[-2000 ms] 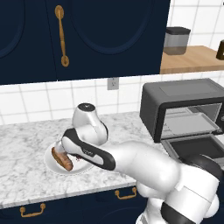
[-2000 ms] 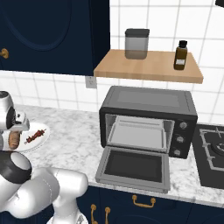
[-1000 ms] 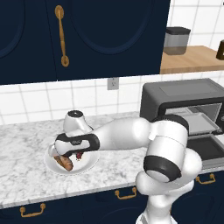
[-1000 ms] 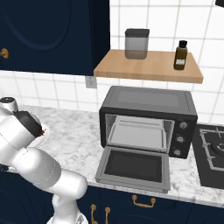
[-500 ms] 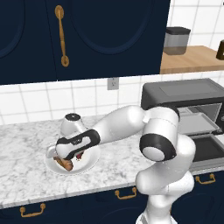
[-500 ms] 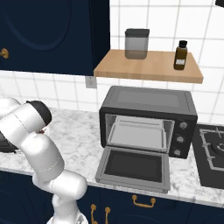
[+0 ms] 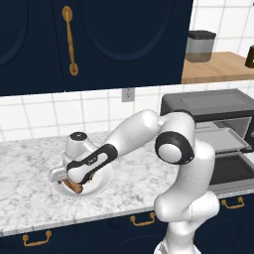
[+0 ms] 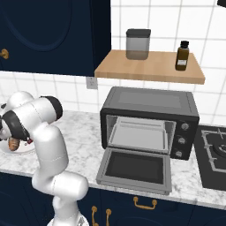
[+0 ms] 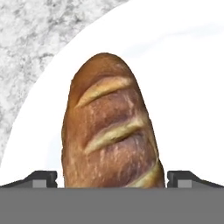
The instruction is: Pick up the kebab skewer and baguette bread, and place them inside the toaster oven. Close the toaster oven door and start by setting the timer.
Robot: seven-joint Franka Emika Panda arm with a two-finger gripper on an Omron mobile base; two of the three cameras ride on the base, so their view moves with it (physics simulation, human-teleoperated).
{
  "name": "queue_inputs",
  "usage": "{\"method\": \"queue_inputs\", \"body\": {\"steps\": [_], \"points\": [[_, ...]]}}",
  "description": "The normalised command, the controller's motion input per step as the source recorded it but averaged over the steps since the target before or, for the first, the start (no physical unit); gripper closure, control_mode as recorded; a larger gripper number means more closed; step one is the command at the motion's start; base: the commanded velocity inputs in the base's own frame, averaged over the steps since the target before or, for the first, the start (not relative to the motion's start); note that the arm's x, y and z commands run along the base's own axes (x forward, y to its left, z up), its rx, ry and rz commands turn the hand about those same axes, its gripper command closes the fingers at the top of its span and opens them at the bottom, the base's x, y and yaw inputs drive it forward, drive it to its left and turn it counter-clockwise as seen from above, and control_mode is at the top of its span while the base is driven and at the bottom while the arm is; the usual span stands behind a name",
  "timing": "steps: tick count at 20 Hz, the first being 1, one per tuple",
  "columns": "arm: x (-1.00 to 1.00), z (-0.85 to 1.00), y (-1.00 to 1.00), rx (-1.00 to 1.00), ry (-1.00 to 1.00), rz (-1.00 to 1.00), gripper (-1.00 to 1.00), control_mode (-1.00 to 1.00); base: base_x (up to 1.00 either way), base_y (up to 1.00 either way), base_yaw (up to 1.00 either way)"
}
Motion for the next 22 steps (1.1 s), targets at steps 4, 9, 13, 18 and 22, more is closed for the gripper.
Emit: {"method": "queue_inputs", "body": {"steps": [4, 9, 13, 18, 22], "points": [[0.00, -0.01, 0.02, 0.00, 0.00, 0.00, 1.00, -1.00, 0.00, 0.00, 0.00], [0.00, 0.18, -0.01, 0.00, 0.00, -0.01, 1.00, -1.00, 0.00, 0.00, 0.00], [0.00, 0.78, -0.20, 0.00, 0.00, -0.10, 1.00, -1.00, 0.00, 0.00, 0.00], [-0.08, 0.66, -0.75, 0.03, 0.00, -0.24, 1.00, -1.00, 0.00, 0.00, 0.00], [-0.06, 0.46, -0.93, 0.07, 0.00, -0.41, 1.00, -1.00, 0.00, 0.00, 0.00]]}}
